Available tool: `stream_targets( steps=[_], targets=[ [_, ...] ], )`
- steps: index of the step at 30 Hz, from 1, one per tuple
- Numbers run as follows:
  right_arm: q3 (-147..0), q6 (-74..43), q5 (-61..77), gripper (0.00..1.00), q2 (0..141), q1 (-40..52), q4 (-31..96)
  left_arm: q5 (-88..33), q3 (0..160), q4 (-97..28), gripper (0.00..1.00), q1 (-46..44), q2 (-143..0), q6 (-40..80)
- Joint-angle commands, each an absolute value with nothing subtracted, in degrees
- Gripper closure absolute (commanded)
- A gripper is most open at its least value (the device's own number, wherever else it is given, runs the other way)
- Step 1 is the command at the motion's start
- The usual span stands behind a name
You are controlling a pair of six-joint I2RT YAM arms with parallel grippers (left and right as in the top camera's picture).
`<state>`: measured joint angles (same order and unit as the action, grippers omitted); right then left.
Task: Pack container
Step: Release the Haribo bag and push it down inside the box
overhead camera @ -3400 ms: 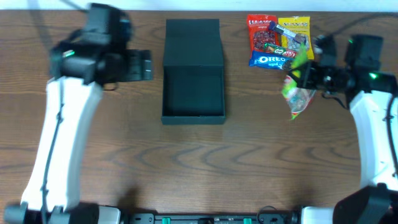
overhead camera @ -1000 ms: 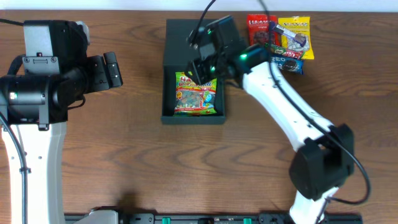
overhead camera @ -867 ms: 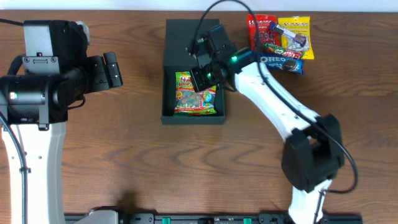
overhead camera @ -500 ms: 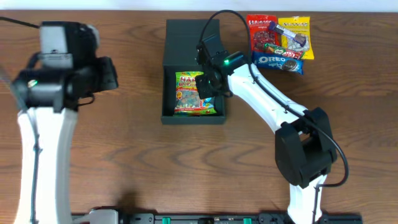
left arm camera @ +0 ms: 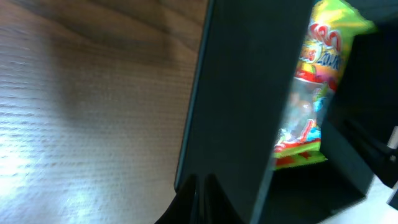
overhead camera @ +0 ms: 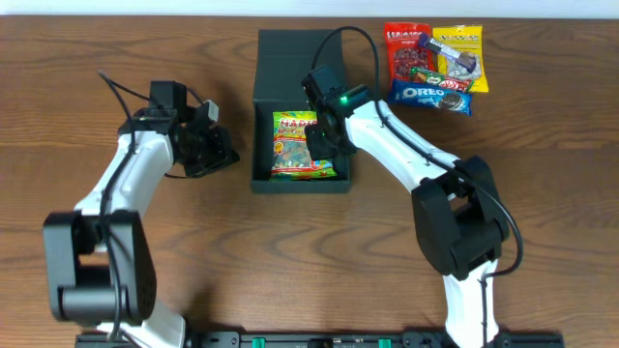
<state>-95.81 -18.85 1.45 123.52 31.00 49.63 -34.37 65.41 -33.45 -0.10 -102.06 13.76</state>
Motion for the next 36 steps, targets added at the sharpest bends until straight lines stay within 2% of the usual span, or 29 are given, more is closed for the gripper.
stream_targets(
  steps=[1, 6, 14, 23, 36],
  targets=[
    [-95.9, -19.7, 0.1, 0.99, 124.0, 31.3, 49.4, -37.4, 65.4, -32.0, 0.94, 0.1, -105.0, 15.0],
    [-95.9, -19.7, -0.1, 0.99, 125.6, 31.3, 48.6, -40.5, 65.4, -30.0, 0.94, 0.0, -107.3, 16.0],
    [-95.9, -19.5, 8.6, 0.99, 130.5, 31.9, 45.6, -40.5, 65.4, -30.0, 0.94, -0.3, -107.5, 17.6],
    [-95.9, -19.5, 12.5, 0.99, 131.2, 34.5, 43.2, -40.5, 65.4, -30.0, 0.94, -1.5, -107.5, 18.1],
    [-98.9, -16.4, 12.4, 0.99, 131.1, 36.1, 42.8, -40.5, 65.4, -30.0, 0.94, -1.5, -107.5, 18.1]
  ],
)
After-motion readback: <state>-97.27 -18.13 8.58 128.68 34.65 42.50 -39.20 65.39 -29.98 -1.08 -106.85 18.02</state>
